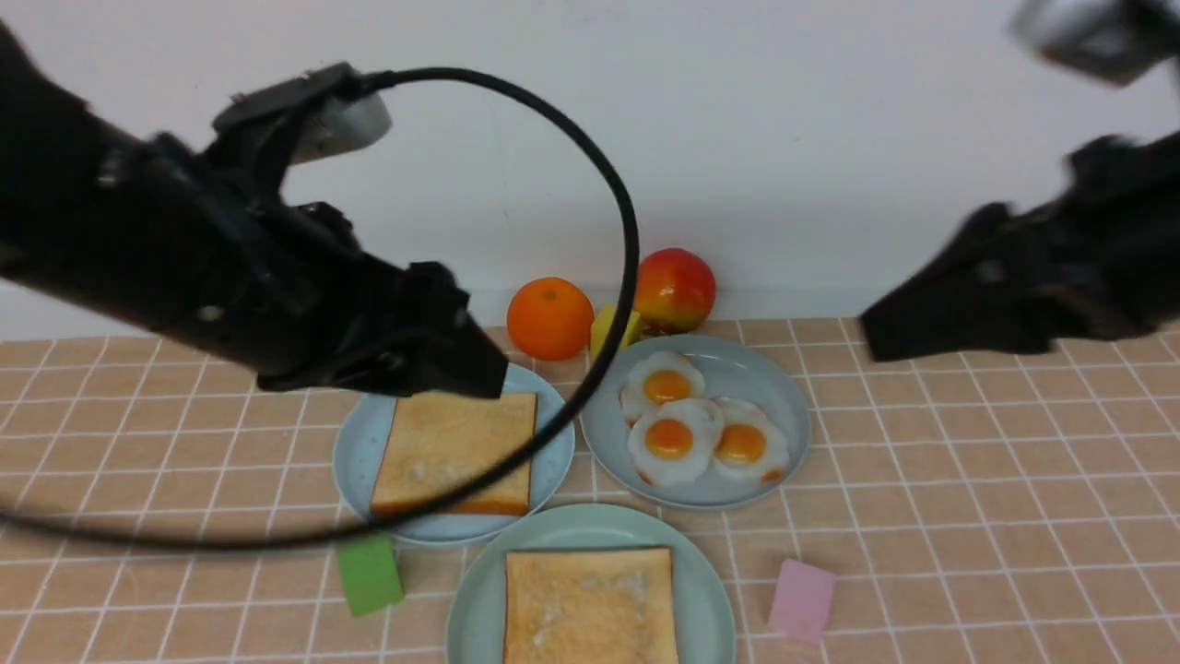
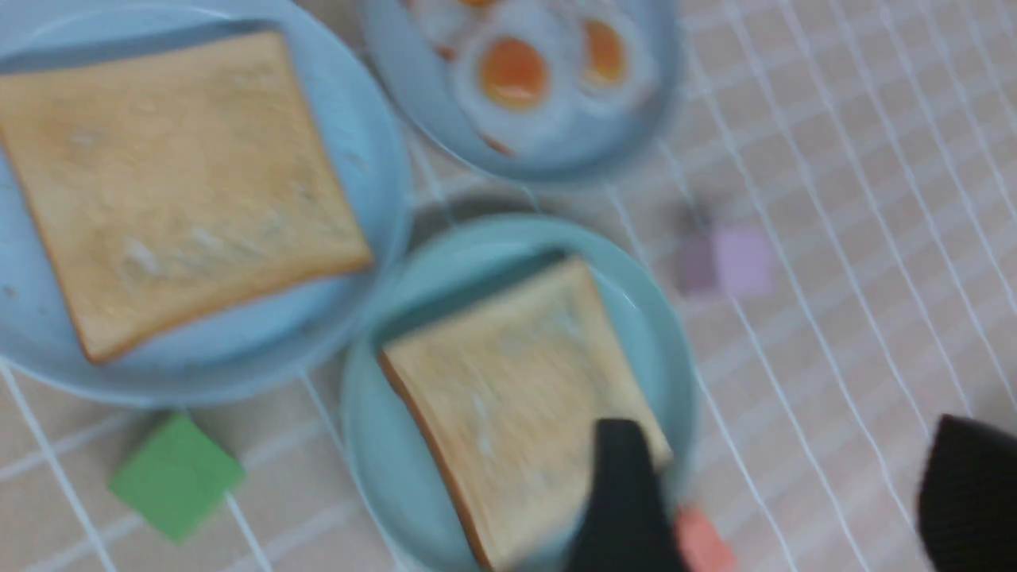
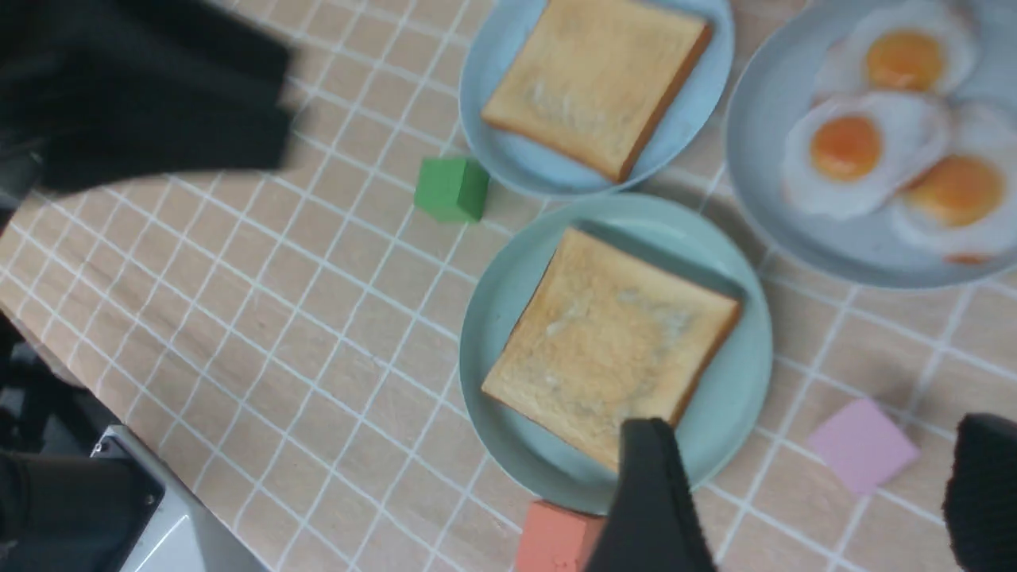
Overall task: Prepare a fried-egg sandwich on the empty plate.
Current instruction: Use the right arm to grab a fried egg
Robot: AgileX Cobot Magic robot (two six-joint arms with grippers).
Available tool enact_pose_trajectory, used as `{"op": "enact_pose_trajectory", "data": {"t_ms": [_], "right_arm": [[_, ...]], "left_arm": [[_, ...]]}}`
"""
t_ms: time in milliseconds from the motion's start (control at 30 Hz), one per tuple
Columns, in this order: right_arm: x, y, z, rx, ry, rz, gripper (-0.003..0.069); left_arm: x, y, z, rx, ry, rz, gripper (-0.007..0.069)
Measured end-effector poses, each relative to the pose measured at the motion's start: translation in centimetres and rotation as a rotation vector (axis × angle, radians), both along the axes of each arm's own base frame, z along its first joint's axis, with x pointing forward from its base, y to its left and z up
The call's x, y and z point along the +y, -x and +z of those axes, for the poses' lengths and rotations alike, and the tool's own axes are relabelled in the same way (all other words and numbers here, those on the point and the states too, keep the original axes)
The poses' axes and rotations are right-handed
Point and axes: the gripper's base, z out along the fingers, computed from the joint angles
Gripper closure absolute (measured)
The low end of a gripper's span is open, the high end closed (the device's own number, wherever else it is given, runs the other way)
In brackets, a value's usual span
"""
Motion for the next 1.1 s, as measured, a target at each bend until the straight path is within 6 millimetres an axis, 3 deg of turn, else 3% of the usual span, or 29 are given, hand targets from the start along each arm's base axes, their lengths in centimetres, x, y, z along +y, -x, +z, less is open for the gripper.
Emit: {"op": "enact_pose_trajectory", "data": {"t_ms": [67, 100, 233, 300, 467, 700, 733, 867, 1100], "right_arm": [[0.6, -2.3, -1.6, 0.068, 0.040, -0.022, 0.0196], [0.7, -2.5, -1.8, 0.075, 0.039, -0.026, 0.0197], [1.4, -7.1, -4.6, 0.176, 0.103, -0.097, 0.0242], [2.0, -8.9, -5.7, 0.203, 0.106, -0.113, 0.0264], [4.6, -12.5, -8.8, 0.246, 0.136, -0.110, 0.0307], [7.7, -16.6, -13.0, 0.291, 0.221, -0.163, 0.0337], [7.9, -17.3, -14.3, 0.309, 0.229, -0.176, 0.0345], [8.3, -18.8, -16.9, 0.321, 0.234, -0.198, 0.0372], [7.3, -20.1, -18.0, 0.313, 0.229, -0.236, 0.0403]], "left_arm": [[0.6, 2.0, 0.3, -0.019, -0.006, -0.030, 0.0305], [0.7, 2.2, 0.4, -0.022, -0.006, -0.030, 0.0316], [2.1, 6.1, -0.3, -0.091, -0.023, -0.068, 0.0569], [2.8, 7.9, -0.9, -0.151, -0.039, -0.091, 0.0638], [3.8, 10.0, -2.4, -0.250, -0.054, -0.089, 0.0638], [4.0, 9.8, -3.0, -0.285, -0.042, -0.050, 0.0638], [3.9, 9.7, -3.0, -0.284, -0.041, -0.047, 0.0638], [3.9, 9.5, -3.1, -0.279, -0.037, -0.044, 0.0638], [3.9, 9.5, -3.1, -0.276, -0.032, -0.042, 0.0638]]}}
